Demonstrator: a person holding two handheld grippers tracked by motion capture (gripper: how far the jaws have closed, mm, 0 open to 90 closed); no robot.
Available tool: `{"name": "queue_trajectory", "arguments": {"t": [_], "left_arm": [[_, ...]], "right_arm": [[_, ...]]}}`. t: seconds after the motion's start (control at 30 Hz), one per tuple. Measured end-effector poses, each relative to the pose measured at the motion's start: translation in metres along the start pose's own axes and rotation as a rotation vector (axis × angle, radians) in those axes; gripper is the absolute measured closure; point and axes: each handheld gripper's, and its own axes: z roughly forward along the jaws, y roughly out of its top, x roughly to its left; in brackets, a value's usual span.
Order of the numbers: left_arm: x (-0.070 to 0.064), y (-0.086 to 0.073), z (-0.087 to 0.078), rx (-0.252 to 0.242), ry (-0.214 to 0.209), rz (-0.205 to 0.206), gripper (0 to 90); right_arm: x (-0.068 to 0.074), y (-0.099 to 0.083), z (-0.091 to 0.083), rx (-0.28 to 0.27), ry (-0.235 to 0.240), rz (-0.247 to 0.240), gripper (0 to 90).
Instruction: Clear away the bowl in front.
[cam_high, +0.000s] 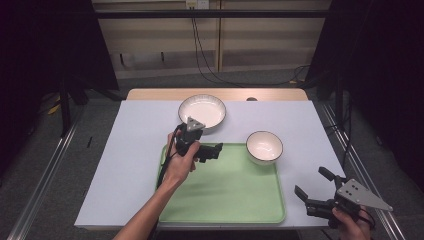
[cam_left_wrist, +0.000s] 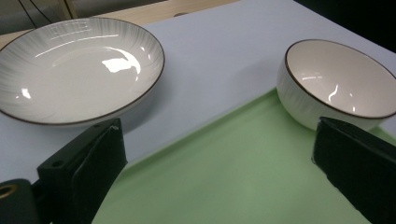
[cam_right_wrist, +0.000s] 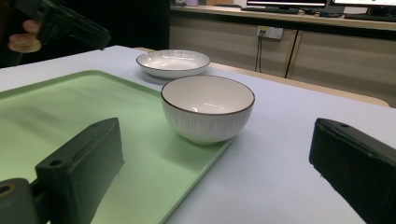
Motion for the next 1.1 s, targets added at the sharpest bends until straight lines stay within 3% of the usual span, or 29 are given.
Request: {"name": "queue_trajectory", "arguments": {"t": [0.17, 0.27, 0.33, 0.57, 0.67, 0.77, 0.83, 0.9, 1.03, 1.1], "left_arm": [[0.005, -0.014, -0.021, -0.009, 0.024, -0.013, 3.0], [0.007, -0.027, -0.037, -0.062, 0.056, -0.069, 3.3], [0.010, -0.034, -0.043, -0.049, 0.044, -0.084, 2.1], [0.007, -0.056, -0.068, -0.059, 0.087, -0.069, 1.9], [0.008, -0.063, -0.082, -0.056, 0.117, -0.050, 1.8], [0.010, -0.072, -0.095, -0.058, 0.117, -0.094, 2.5], [0.009, -0.079, -0.102, -0.051, 0.154, -0.069, 2.3], [0.008, -0.089, -0.108, -0.052, 0.158, -0.060, 1.9], [0.009, -0.104, -0.120, -0.050, 0.167, -0.091, 2.0], [0.008, -0.110, -0.127, -0.043, 0.180, -0.076, 2.0]], "right_arm": [[0.000, 0.000, 0.001, 0.002, 0.002, 0.004, 2.6], [0.001, 0.000, 0.001, 0.002, 0.000, 0.005, 2.6], [0.001, 0.000, 0.001, 0.003, 0.000, 0.005, 2.6], [0.001, 0.001, -0.001, 0.008, 0.014, -0.007, 2.6], [0.000, 0.000, 0.001, 0.003, -0.009, 0.002, 2.6], [0.000, 0.000, 0.001, 0.004, -0.004, -0.001, 2.6], [0.000, 0.000, 0.002, 0.003, -0.006, -0.001, 2.6], [0.000, 0.000, 0.002, 0.003, -0.007, -0.001, 2.6], [0.000, 0.000, 0.002, 0.007, -0.008, 0.003, 2.6], [0.000, 0.000, 0.002, 0.006, -0.014, 0.000, 2.6]]}}
